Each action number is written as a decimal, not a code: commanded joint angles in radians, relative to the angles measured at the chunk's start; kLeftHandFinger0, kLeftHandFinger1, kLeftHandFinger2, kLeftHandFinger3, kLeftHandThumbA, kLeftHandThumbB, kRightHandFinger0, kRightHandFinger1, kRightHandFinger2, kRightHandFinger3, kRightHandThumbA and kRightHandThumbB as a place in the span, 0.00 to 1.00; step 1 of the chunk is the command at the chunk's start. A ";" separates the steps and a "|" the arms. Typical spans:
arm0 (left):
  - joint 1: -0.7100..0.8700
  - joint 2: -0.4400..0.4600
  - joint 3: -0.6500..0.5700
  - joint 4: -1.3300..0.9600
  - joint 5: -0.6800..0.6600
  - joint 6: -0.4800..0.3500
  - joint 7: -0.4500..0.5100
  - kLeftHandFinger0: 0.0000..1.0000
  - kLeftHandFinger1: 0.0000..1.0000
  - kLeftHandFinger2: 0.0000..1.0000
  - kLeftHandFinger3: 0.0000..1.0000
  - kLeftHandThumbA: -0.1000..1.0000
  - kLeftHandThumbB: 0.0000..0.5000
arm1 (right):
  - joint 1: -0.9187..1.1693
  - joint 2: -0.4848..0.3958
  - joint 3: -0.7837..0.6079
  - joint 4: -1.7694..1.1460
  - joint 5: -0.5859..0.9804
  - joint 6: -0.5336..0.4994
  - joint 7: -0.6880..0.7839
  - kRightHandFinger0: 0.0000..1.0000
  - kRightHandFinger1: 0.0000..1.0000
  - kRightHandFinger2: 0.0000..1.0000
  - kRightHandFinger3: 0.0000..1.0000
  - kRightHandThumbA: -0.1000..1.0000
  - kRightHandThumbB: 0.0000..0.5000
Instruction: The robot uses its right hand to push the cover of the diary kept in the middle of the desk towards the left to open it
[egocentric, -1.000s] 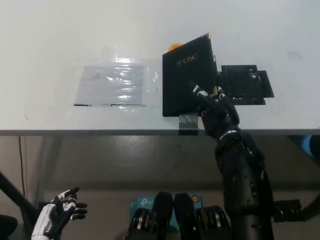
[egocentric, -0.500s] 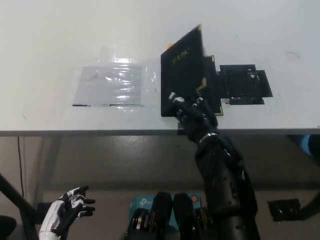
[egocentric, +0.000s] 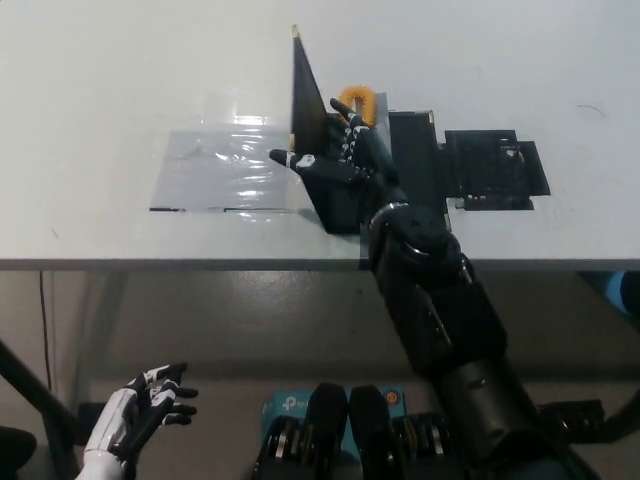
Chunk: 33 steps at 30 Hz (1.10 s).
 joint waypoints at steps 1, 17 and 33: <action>-0.014 0.020 -0.012 -0.035 0.014 -0.004 -0.019 0.55 0.47 0.51 0.68 0.62 0.72 | -0.066 -0.067 0.126 0.032 -0.196 -0.102 0.049 0.95 1.00 1.00 1.00 1.00 0.48; -0.046 0.027 -0.045 -0.055 0.032 0.049 -0.025 0.62 0.53 0.57 0.71 0.62 0.69 | -0.019 -0.089 0.410 0.136 -0.396 -0.213 0.097 0.08 0.22 0.34 0.75 1.00 0.38; -0.085 0.047 -0.095 -0.036 0.046 0.014 -0.069 0.57 0.49 0.51 0.65 0.64 0.75 | -0.112 0.002 0.524 0.170 -0.561 -0.330 0.126 0.37 0.44 0.53 0.90 1.00 0.46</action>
